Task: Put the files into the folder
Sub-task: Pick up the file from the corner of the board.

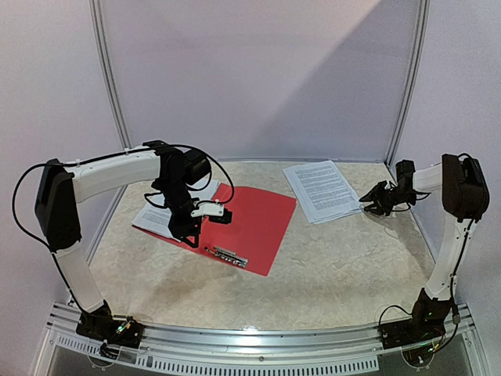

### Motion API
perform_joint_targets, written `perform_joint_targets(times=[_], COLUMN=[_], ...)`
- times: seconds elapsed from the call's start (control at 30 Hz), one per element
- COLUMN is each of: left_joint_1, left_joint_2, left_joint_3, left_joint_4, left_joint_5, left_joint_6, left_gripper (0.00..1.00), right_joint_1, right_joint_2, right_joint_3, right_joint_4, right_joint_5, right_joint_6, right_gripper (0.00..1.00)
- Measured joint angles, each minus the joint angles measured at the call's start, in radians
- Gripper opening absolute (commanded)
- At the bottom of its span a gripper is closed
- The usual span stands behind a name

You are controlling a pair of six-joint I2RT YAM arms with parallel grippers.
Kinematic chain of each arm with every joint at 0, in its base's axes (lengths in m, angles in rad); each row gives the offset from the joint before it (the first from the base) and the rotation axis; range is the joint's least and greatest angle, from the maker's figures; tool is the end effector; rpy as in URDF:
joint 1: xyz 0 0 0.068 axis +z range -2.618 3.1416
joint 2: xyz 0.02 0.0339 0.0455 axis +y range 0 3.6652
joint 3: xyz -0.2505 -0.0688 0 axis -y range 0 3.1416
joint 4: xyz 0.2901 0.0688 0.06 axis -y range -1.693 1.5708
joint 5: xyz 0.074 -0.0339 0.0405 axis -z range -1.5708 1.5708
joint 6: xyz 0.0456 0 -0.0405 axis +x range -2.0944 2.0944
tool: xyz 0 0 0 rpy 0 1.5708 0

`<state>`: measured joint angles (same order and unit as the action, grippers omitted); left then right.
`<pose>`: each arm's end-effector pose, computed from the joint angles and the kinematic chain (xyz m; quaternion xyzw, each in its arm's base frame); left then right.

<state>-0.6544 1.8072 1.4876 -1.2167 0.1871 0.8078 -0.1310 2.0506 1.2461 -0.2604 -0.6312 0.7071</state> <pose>0.2940 -0.2362 0.2041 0.6659 0.7400 -0.0918 0.0243 0.4335 -0.0300 0.0714 0.3035 0.8723 0.3557 0.1427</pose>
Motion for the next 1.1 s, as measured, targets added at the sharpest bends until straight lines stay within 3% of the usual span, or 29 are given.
perform_joint_targets(times=[1.1], left_joint_1=[0.0], left_joint_2=[0.014], left_joint_3=[0.0], left_joint_4=[-0.001], left_joint_5=[-0.016], left_joint_6=[0.004], left_gripper=[0.51], right_joint_1=[0.058], right_joint_2=[0.175], right_joint_3=[0.121], right_joint_4=[0.34], right_joint_5=[-0.14], right_joint_6=[0.235], right_gripper=[0.36])
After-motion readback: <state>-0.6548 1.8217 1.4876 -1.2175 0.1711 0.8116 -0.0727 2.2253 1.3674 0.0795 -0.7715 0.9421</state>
